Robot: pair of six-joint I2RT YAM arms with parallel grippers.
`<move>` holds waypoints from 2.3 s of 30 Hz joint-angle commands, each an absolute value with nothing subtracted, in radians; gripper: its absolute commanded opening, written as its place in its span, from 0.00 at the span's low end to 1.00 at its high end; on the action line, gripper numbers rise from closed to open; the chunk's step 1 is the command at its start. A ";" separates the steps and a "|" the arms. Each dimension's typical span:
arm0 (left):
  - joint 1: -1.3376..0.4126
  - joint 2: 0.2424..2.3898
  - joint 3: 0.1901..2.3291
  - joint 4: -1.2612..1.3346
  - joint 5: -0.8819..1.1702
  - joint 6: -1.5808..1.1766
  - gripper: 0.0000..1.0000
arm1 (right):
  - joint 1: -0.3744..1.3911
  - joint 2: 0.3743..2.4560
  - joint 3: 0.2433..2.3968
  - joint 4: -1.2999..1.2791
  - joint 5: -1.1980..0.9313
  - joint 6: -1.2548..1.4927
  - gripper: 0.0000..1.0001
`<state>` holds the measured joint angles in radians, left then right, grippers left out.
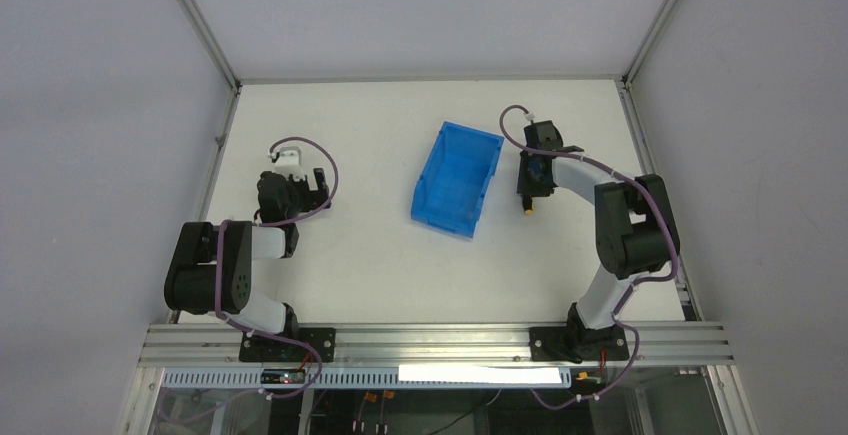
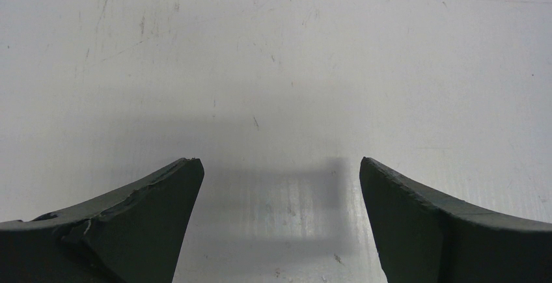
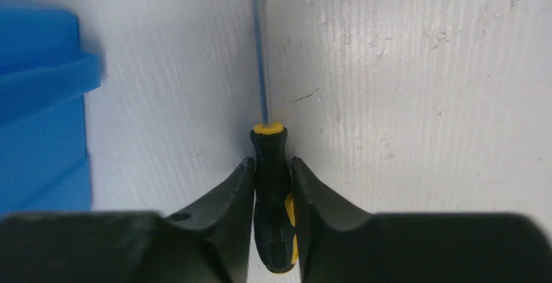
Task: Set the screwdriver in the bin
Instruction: Pick up the screwdriver from the center of the board, then place the screwdriver in the bin.
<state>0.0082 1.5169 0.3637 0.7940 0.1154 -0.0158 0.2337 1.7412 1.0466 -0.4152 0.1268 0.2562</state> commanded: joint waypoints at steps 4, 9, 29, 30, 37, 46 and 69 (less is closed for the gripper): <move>0.016 1.505 0.362 0.842 0.139 -0.031 1.00 | 0.238 1.732 1.077 -0.432 0.107 0.260 0.08; 0.016 1.504 0.362 0.842 0.139 -0.031 1.00 | 0.238 1.674 1.106 -0.478 0.130 0.244 0.05; 0.018 1.505 0.362 0.844 0.142 -0.031 1.00 | 0.236 1.485 1.545 -0.816 0.163 0.151 0.00; 0.019 1.504 0.361 0.845 0.143 -0.031 1.00 | 0.236 1.480 1.571 -0.830 0.163 0.147 0.00; 0.020 1.505 0.361 0.846 0.146 -0.032 1.00 | 0.236 1.461 1.735 -0.926 0.168 0.130 0.00; 0.021 1.505 0.360 0.847 0.149 -0.032 1.00 | 0.238 1.420 1.755 -0.951 0.112 0.188 0.00; 0.022 1.505 0.360 0.848 0.149 -0.032 1.00 | 0.602 1.461 1.654 -0.744 0.330 0.508 0.00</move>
<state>0.0086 1.5169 0.3637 0.7944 0.1371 -0.0162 0.5323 1.4525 1.6394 -0.8345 0.2108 0.4332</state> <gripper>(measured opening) 0.996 0.189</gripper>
